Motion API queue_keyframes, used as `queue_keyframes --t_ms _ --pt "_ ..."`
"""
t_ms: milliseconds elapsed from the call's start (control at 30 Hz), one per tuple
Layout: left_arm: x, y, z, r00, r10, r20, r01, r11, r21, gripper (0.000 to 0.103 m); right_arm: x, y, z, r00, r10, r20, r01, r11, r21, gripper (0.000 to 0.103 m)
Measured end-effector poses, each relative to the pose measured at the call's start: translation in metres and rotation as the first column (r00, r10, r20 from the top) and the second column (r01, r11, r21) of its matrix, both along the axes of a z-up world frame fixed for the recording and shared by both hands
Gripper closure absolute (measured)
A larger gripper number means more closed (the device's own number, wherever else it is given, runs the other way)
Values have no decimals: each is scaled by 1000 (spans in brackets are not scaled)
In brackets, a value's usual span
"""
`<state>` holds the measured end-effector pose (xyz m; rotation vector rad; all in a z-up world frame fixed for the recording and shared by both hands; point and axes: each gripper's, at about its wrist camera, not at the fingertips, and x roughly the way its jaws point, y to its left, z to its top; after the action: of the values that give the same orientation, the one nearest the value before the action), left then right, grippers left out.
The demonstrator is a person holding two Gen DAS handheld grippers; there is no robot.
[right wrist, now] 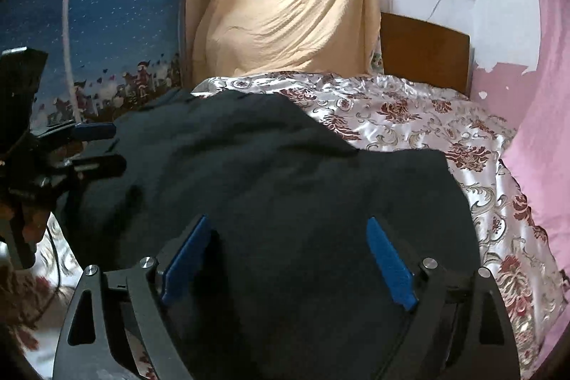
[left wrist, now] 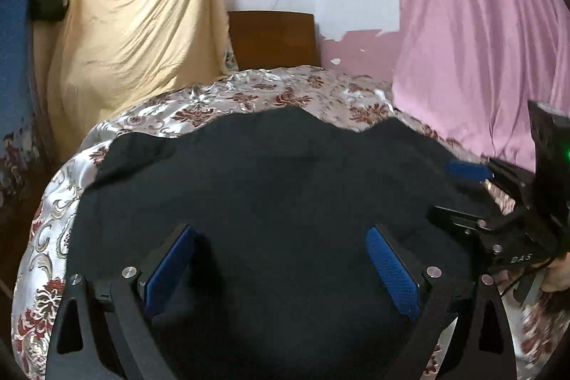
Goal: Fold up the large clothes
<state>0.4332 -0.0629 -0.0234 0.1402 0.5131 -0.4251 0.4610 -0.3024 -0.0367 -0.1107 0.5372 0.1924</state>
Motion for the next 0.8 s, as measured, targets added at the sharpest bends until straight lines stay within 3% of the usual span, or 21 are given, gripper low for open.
queue_keyframes --t_ms 67,167,267,600,700,800 --pt "0 -10 -8 999 18 31 -19 999 43 5 0 1 -10 999 -20 29 20 1000 -9 12" --pt "8 -17 -10 996 48 73 -52 997 50 2 9 2 -15 995 -63 75 66 997 -34 10" --pt "26 -20 -10 993 92 75 -97 993 69 1 24 3 -14 994 -86 70 90 994 -58 10" --pt "97 -3 4 966 255 -32 -252 965 78 0 107 -22 2 981 -179 -73 175 982 -67 10" --pt "123 11 2 945 311 -102 -308 950 46 0 137 -40 0 967 -211 -140 207 977 -42 10" --pt "141 22 -8 936 310 -168 -314 949 4 0 153 -52 -12 961 -225 -161 227 974 -4 10"
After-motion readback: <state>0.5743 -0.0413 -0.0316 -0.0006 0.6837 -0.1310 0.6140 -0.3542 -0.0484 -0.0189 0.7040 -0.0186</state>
